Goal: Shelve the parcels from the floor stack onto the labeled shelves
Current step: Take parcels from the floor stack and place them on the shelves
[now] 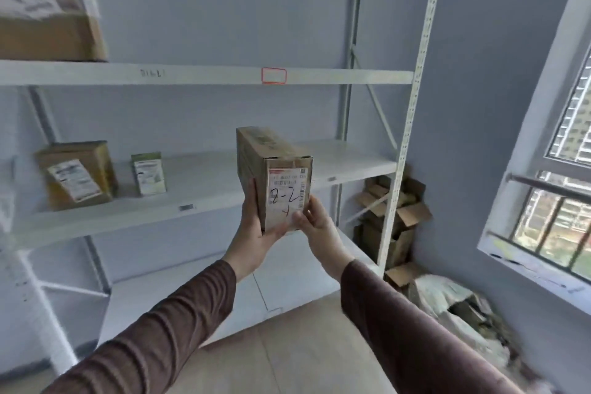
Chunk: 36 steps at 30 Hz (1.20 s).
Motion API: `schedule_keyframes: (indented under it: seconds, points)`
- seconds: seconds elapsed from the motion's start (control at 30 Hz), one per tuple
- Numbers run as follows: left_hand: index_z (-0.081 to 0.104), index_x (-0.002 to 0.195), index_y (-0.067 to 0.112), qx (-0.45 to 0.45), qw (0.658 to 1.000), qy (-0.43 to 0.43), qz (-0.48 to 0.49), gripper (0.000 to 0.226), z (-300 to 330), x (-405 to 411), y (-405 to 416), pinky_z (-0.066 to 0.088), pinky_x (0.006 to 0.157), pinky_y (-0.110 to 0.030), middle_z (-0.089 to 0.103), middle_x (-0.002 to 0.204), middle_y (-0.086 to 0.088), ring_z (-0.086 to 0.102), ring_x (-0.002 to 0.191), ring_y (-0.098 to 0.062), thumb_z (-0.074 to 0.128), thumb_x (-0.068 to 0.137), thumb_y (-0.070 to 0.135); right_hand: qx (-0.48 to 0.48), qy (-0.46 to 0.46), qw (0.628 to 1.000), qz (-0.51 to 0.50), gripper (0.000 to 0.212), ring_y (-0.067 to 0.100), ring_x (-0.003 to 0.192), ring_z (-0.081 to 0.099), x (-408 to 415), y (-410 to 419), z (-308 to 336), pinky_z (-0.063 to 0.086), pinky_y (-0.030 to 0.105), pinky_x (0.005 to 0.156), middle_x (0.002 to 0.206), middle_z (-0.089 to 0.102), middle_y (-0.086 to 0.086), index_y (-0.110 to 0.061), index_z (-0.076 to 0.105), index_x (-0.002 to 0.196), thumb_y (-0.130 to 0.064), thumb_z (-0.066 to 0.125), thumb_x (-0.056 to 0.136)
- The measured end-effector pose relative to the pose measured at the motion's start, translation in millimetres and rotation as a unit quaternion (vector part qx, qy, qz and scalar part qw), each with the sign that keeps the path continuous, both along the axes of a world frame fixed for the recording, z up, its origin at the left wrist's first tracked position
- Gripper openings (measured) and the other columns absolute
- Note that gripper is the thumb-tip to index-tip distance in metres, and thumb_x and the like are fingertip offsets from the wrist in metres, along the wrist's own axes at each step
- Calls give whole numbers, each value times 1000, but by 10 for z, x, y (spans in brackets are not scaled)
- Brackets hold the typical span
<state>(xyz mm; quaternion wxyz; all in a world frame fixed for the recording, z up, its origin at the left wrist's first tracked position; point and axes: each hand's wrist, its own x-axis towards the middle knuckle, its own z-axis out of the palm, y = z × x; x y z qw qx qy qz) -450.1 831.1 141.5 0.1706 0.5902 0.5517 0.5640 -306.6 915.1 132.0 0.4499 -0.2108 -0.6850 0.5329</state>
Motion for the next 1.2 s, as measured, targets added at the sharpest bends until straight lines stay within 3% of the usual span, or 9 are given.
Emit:
schedule_keyframes:
  seconds: [0.13, 0.3, 0.57, 0.73, 0.83, 0.97, 1.07, 1.2]
  points:
    - [-11, 157, 48, -10, 999, -19, 39, 110, -221, -684, -188, 39, 117, -35, 27, 162, 16, 34, 145, 1, 75, 90, 30, 0, -8, 999, 47, 33, 23, 123, 62, -738, -71, -172, 53, 43, 103, 130, 67, 4, -17, 50, 138, -15, 52, 105]
    - [5, 147, 65, 4, 997, -42, 69, 99, -408, -1234, -283, 40, 113, -28, 35, 157, 18, 37, 143, 0, 76, 90, 25, -25, -19, 997, 77, 37, 21, 125, 61, -1376, -76, -347, 54, 31, 97, 132, 66, 6, -15, 47, 140, -5, 49, 104]
    - [10, 134, 80, -21, 995, -69, 69, 97, -654, -1849, 6, 43, 108, -20, 41, 154, 19, 42, 140, 2, 77, 87, 26, -27, -36, 996, 71, 41, 20, 126, 61, -2038, 255, -656, 52, 40, 105, 132, 66, 5, -15, 45, 142, -4, 51, 104]
    - [3, 139, 66, -63, 991, -49, 105, 102, -810, -2322, 457, 37, 117, -30, 38, 155, 14, 39, 139, 8, 72, 92, 7, -18, -46, 996, 75, 47, 17, 127, 59, -2449, 736, -754, 51, 35, 106, 134, 63, 7, -12, 42, 144, 5, 48, 102]
    - [0, 149, 53, -97, 987, -46, 117, 101, -867, -2650, 788, 34, 121, -39, 39, 157, 8, 39, 143, -1, 70, 92, 5, -18, -57, 995, 83, 49, 17, 127, 58, -2740, 1104, -805, 49, 30, 105, 137, 61, 9, -9, 39, 146, 8, 47, 101]
    - [0, 156, 36, -122, 984, -32, 128, 98, -871, -3053, 1232, 34, 121, -39, 41, 152, 20, 41, 140, 3, 68, 94, 3, -9, -91, 993, 81, 48, 16, 123, 62, -3137, 1612, -872, 50, 40, 107, 132, 65, 3, -13, 42, 143, 5, 50, 99]
    - [2, 155, 34, -124, 983, -18, 135, 95, -867, -3329, 1526, 35, 121, -39, 39, 147, 29, 41, 136, 11, 67, 94, 1, 4, -108, 991, 79, 47, 9, 115, 64, -3403, 1943, -881, 51, 42, 105, 125, 68, -2, -12, 45, 140, 5, 53, 98]
    - [8, 148, 39, -123, 981, -28, 148, 92, -892, -3636, 1783, 38, 119, -44, 44, 146, 24, 47, 136, 2, 69, 92, -2, 34, -142, 986, 81, 48, 5, 111, 65, -3704, 2256, -873, 53, 42, 101, 121, 68, -12, -19, 45, 140, -3, 57, 97]
